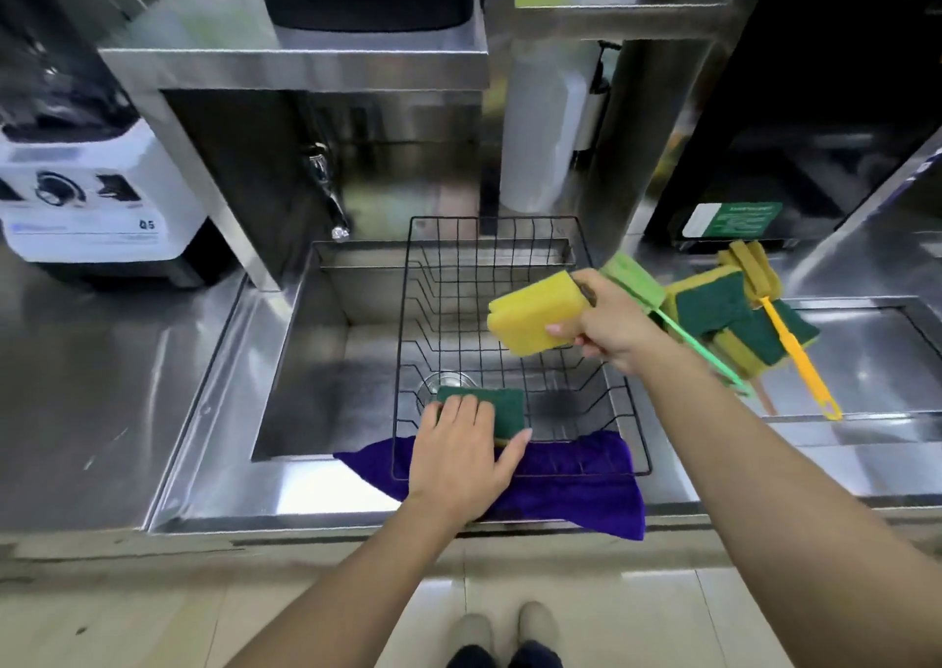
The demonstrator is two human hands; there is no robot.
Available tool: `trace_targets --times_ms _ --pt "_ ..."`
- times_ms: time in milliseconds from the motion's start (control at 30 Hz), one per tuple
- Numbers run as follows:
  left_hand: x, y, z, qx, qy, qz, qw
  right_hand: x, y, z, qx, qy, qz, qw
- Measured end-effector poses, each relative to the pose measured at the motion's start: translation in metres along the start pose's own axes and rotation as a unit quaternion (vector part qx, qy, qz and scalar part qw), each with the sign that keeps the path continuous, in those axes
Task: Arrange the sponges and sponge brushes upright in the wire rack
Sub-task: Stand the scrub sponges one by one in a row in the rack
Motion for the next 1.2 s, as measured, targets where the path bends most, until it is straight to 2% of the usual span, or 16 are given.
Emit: trace_targets --times_ms 133,233,367,467,700,833,967,1067,1200 --pt "-0.002 0.000 0.000 -0.002 -0.007 -0.013 1.000 0.013 0.033 0.012 -0.045 0.024 0.140 0.989" --pt "-0.002 0.000 0.000 0.000 -0.002 -0.019 1.000 0.019 0.051 0.012 -0.083 0.036 0.143 0.986" --pt "-0.002 0.001 0.000 -0.007 0.004 -0.022 1.000 0.039 0.053 0.027 0.011 0.030 0.120 0.992" --pt "-0.002 0.002 0.001 -0.008 0.004 -0.017 1.000 0.051 0.058 0.032 0.005 0.027 0.131 0.991" --pt "-0.002 0.004 0.001 0.016 0.013 -0.022 1.000 0.065 0.081 0.025 -0.114 0.050 0.072 0.990" --pt "-0.002 0.005 0.002 0.017 0.015 -0.024 0.999 0.064 0.081 0.026 -0.129 0.037 0.011 0.991" --pt "0.001 0.005 0.002 0.013 0.023 -0.014 1.000 0.066 0.082 0.028 -0.135 0.020 -0.117 0.984" --pt "0.004 0.005 0.002 0.009 0.039 0.000 0.999 0.065 0.082 0.025 -0.141 0.025 -0.216 0.966" --pt "0.022 0.005 0.000 -0.002 0.064 0.014 0.998 0.058 0.075 0.017 -0.143 -0.009 -0.255 0.956"
Point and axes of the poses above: each hand's wrist, its own z-axis towards the middle knuckle, its own y-axis out of the palm, x = y × z, the point moved 4 cm from there along z, towards the middle knuckle, and after that the axes turned 14 degrees about -y, right-handed, at the moved point
